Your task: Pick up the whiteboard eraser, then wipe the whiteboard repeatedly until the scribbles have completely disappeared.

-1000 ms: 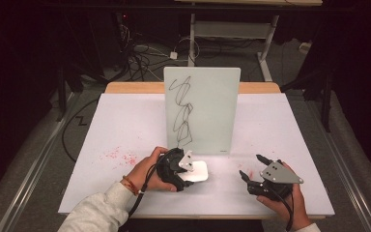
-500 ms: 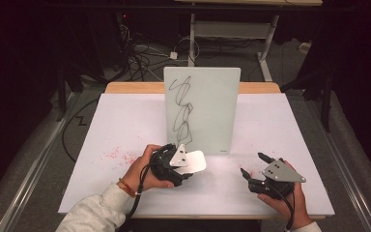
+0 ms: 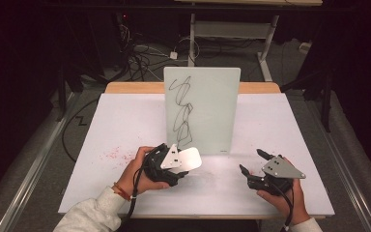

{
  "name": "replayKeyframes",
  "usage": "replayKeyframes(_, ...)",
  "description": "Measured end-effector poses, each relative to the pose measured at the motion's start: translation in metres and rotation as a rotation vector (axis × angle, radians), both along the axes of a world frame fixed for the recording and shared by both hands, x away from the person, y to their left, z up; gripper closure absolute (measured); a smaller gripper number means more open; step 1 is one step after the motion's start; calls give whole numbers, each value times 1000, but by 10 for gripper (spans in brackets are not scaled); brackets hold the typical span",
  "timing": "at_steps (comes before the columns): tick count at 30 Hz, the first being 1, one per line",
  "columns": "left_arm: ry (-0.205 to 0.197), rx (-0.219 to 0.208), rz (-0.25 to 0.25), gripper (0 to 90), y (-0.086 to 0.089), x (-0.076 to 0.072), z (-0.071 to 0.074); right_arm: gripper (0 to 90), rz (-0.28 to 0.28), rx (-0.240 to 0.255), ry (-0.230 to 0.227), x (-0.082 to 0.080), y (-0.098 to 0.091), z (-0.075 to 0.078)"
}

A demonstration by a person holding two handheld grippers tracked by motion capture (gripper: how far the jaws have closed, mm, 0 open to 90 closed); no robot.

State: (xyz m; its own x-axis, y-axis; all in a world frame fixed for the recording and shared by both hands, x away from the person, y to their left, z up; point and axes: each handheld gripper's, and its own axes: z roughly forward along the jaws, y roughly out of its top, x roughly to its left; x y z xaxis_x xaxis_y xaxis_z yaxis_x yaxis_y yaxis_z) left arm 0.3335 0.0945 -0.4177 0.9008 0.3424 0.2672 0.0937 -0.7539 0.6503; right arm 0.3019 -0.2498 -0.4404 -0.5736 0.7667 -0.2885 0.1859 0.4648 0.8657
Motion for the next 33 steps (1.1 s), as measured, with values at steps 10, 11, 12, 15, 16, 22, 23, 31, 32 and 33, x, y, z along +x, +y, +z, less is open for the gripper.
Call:
replayKeyframes(10,-16,-50,53,290,11,0,6,257,12,-5,1,2,4,0)
replayKeyframes(11,-24,-59,57,290,12,0,7,257,12,-4,3,3,4,-1)
replayKeyframes(12,-25,-67,58,290,13,0,8,257,10,-2,5,3,4,-1)
replayKeyframes(15,-43,-85,74,290,16,0,10,257,7,1,5,3,3,-1)
replayKeyframes(16,-51,-88,82,290,17,1,11,257,8,-1,4,3,3,-1)
replayKeyframes(22,-99,-113,134,291,22,2,18,257,13,-15,-1,0,5,-1)
replayKeyframes(23,-108,-117,146,291,22,3,20,257,12,-17,-3,-1,5,-1)
replayKeyframes(31,-205,-160,219,291,28,6,35,257,15,-13,-7,-2,5,-1)
replayKeyframes(32,-207,-166,222,291,29,8,37,256,12,-15,-4,-2,6,-2)
replayKeyframes(33,-212,-163,223,291,29,10,39,257,13,-18,-5,-2,6,-2)
